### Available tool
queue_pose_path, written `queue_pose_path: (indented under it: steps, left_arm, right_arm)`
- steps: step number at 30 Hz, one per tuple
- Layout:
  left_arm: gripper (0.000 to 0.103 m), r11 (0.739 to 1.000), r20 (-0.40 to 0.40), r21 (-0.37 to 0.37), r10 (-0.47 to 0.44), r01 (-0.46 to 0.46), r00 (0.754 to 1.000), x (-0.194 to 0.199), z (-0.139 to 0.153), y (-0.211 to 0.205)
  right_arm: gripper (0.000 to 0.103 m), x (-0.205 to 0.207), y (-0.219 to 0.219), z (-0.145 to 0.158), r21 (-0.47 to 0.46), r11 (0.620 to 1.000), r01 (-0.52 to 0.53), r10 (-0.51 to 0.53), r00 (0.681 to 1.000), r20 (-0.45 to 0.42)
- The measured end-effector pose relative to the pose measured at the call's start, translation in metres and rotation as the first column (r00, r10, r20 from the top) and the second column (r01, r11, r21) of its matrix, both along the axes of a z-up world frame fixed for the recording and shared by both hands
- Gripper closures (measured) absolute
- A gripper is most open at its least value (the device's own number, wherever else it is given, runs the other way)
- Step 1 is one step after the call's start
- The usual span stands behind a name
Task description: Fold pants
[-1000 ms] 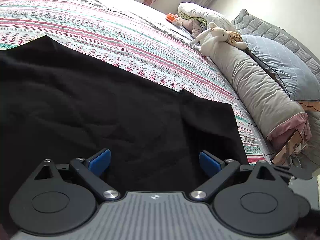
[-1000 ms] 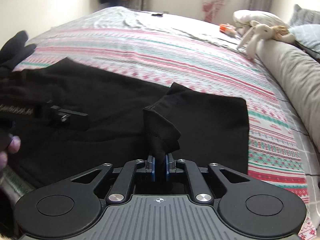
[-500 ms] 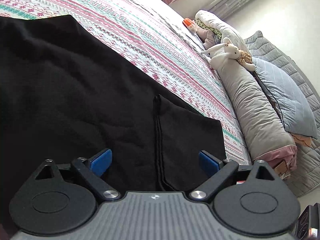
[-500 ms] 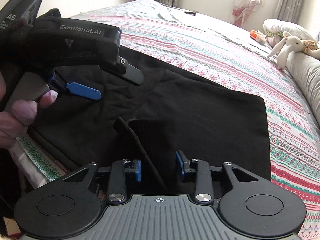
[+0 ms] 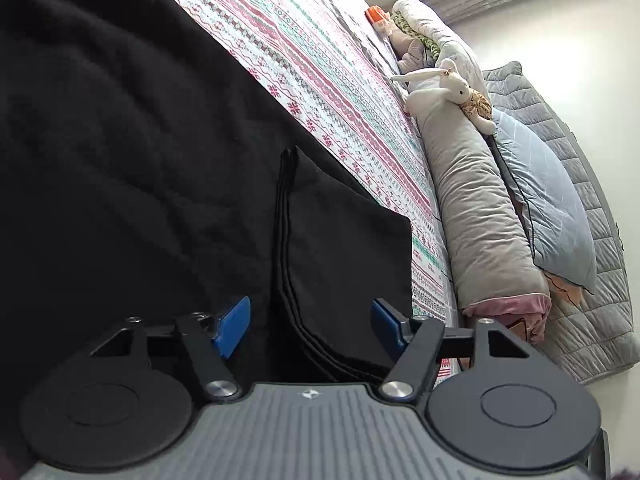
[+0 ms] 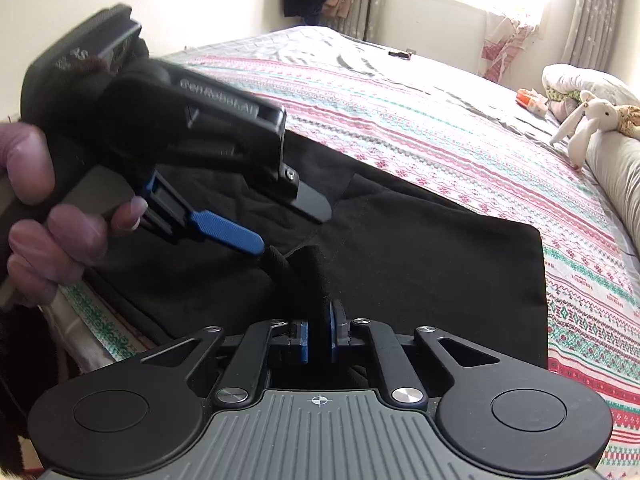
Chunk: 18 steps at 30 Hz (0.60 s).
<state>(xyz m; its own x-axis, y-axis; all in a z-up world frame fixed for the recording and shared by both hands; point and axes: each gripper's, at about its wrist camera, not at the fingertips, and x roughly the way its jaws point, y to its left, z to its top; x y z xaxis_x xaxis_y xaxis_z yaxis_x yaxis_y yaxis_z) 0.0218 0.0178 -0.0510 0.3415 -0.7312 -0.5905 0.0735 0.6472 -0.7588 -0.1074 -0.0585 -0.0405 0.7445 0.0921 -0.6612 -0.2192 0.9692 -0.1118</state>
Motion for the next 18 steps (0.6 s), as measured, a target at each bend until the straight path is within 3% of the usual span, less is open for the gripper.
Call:
queue_pose_path:
  steps: [9,10,11,13,15,18]
  left_arm:
    - [0.042,1.000,0.002,0.028,-0.005,0.005,1.000,0.007,-0.005,-0.017]
    - [0.050,0.999,0.009,0.044,0.002,-0.002,1.000,0.008,-0.005,-0.019]
    - [0.061,0.998,0.016,0.062,0.008,-0.009,1.000,0.009,-0.004,-0.020]
    - [0.075,0.995,0.035,0.099,0.010,-0.014,0.999,0.010,-0.003,-0.022]
    - [0.076,0.989,0.060,0.150,-0.001,-0.008,0.998,0.009,0.001,-0.024]
    - [0.076,0.955,0.151,0.296,-0.045,-0.002,0.988,0.008,0.014,-0.030]
  right_arm:
    - [0.094,-0.014,-0.008,0.016,0.134,0.989,-0.055,0.054,0.998,0.014]
    - [0.094,-0.015,-0.008,0.016,0.137,0.989,-0.060,0.059,0.998,0.011]
    - [0.094,-0.016,-0.008,0.015,0.137,0.989,-0.062,0.062,0.998,0.007]
    - [0.094,-0.017,-0.008,0.013,0.139,0.988,-0.062,0.064,0.998,-0.009]
    - [0.088,-0.013,-0.008,0.012,0.157,0.985,-0.074,0.082,0.996,-0.044]
    - [0.086,-0.008,-0.011,0.011,0.207,0.975,-0.086,0.107,0.990,-0.092]
